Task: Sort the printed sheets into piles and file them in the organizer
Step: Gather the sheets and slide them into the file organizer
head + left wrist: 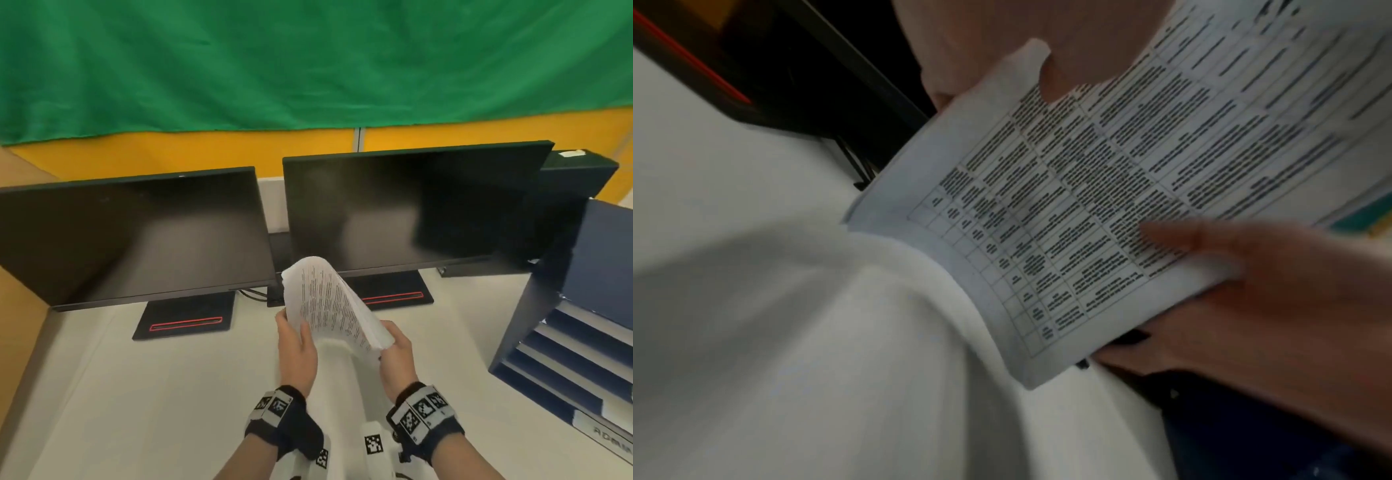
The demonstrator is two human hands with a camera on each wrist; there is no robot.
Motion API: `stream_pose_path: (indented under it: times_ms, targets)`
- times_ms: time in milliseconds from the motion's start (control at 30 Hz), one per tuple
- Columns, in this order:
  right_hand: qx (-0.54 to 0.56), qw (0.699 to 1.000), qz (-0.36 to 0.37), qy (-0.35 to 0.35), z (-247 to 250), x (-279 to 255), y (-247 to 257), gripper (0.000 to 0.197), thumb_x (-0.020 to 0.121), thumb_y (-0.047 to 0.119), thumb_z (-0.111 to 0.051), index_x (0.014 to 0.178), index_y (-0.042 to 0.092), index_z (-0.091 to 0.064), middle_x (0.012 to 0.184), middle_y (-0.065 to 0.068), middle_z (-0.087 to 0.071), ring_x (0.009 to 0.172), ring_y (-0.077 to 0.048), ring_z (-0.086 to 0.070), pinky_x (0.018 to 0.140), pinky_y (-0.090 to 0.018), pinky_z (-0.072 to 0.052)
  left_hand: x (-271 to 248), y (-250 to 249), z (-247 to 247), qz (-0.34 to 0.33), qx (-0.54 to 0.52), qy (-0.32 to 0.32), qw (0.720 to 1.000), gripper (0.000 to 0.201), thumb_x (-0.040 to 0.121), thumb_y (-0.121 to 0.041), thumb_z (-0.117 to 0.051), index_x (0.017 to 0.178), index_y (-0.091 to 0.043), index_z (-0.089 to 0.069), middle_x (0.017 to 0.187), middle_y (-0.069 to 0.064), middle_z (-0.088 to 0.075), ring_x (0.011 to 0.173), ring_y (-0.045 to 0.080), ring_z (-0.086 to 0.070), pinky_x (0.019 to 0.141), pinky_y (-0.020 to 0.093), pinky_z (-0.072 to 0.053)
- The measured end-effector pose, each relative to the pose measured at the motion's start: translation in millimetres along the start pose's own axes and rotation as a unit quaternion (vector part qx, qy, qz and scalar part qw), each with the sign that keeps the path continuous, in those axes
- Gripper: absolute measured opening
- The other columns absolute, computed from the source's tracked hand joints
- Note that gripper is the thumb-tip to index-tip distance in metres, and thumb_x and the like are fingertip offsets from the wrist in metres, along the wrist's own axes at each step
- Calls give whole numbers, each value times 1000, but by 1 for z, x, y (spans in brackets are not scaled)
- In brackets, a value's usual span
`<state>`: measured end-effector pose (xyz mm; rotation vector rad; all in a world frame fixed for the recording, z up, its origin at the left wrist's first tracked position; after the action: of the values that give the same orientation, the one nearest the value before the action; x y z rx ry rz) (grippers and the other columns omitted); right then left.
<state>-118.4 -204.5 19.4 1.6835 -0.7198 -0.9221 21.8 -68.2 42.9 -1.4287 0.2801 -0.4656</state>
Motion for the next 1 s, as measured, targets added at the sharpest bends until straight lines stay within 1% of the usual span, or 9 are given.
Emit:
stream_pose_path:
  times_ms: [100,200,400,500,600,700,800,867,1000]
  targets:
    - [4,1000,17,-22,4,-3,7,22,79,5,-65,98,14,-59,98,-5,-61,90,-21,-58,70,-28,-43,-2,5,-4,-6,-6,-7,1000,39,94,-6,-46,119,-27,-26,118,-1,-51,105,14,-55,75,6,-46]
    - [40,998,7,-52,12,-1,11,33,79,27,-63,108,16,-52,105,-5,-59,94,-18,-56,70,-29,-42,3,16,-5,12,-7,-8,1000,41,94,-6,-46,122,-28,-25,120,0,-52,105,17,-56,85,24,-48]
    - [-31,999,-12,-31,15,4,10,21,100,18,-37,120,23,-41,102,10,-57,97,-6,-57,68,-17,-44,10,39,-17,57,30,18,998,20,99,-11,-35,115,-23,-35,116,2,-52,110,25,-55,95,36,-47]
    - [-65,993,19,-100,45,-2,9,22,99,16,-37,114,24,-51,100,9,-61,91,-5,-58,68,-15,-45,2,25,-35,20,60,47,997,18,100,-15,-33,115,-19,-42,110,5,-58,101,24,-59,88,35,-50]
    - [-59,969,43,-237,105,-23,11,20,95,10,-38,104,15,-55,89,6,-61,80,-14,-55,63,-20,-40,-19,5,-73,-15,97,128,987,15,100,-18,-30,107,-20,-44,91,2,-62,80,22,-63,71,34,-56]
    - [-71,936,0,-345,174,-52,-14,18,95,11,-37,101,9,-54,93,-6,-61,77,-16,-54,61,-27,-39,-50,3,-127,-19,156,246,957,18,100,-18,-28,109,-19,-44,82,6,-65,66,24,-63,60,33,-53]
    - [-119,899,-87,-412,241,-84,-50,30,92,18,-38,116,7,-53,116,-16,-60,99,-33,-55,88,-42,-44,-88,15,-179,8,190,353,916,28,98,-15,-28,122,-18,-42,85,5,-64,63,19,-58,58,31,-48]
    - [-139,874,-144,-443,283,-106,-66,37,90,20,-42,123,5,-53,120,-18,-58,105,-35,-52,97,-46,-39,-116,22,-210,46,208,418,883,33,97,-12,-28,127,-16,-40,102,6,-62,74,15,-56,67,26,-44]
    - [-132,854,-193,-466,349,-129,-69,28,86,18,-50,104,-1,-61,109,-21,-61,99,-37,-53,98,-47,-41,-161,36,-251,130,196,514,825,39,96,-16,-29,133,-16,-40,132,4,-54,104,17,-53,91,29,-43]
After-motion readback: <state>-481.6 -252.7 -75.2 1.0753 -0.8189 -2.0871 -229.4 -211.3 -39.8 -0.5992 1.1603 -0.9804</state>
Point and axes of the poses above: each hand's wrist, its own x-axis towards the middle knuckle, its own z-axis out of the back of the hand, y = z × x, the point moved 8 cm from there along x, towards the middle knuckle
